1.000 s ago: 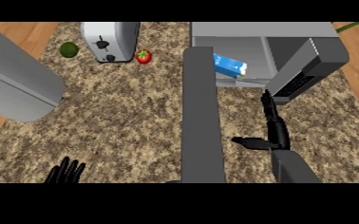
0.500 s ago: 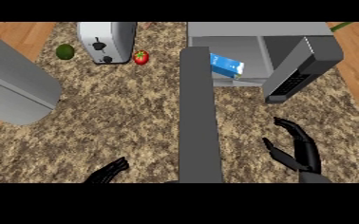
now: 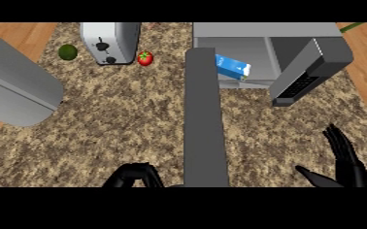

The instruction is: Pick up the milk, place it into the microwave and close the microwave

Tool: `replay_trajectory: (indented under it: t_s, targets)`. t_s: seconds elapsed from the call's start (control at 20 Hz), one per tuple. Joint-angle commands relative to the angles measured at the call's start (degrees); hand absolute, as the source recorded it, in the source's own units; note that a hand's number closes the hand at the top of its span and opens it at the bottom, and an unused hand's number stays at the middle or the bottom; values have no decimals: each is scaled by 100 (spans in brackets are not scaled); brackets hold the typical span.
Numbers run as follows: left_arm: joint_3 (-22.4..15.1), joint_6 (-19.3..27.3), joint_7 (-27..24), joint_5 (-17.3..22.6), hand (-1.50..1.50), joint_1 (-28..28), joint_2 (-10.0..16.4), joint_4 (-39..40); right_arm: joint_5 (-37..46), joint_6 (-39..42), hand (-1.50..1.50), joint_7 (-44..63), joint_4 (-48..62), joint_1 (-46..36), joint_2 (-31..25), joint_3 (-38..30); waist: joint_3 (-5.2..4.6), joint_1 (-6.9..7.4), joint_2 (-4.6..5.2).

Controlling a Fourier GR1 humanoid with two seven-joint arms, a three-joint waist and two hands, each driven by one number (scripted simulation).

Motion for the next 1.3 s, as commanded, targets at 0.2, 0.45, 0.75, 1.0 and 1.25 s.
replay_trajectory:
  t_s: [0.2,0.45,0.75,1.0,1.25]
  targets:
    - [-214,1098,-88,-210,150,-1601,-244,1577,-269,615,-150,-202,-255,404,-261,-106,-2,-16,8]
    - [-780,396,954,-613,150,-2102,-245,1901,-368,977,-150,-328,-20,344,-648,-198,10,-90,22]
    - [-1614,30,1258,-404,150,-2605,-247,2930,-461,1146,-150,-326,-1,332,-728,-167,10,-106,36]
    - [-2447,780,759,41,150,-3377,-248,3674,-548,1356,-150,-285,-382,327,-771,-29,-3,-177,39]
    - [-3124,1628,624,1075,150,-3884,-246,3532,-632,1536,-150,-90,-840,252,-908,137,-16,-390,65]
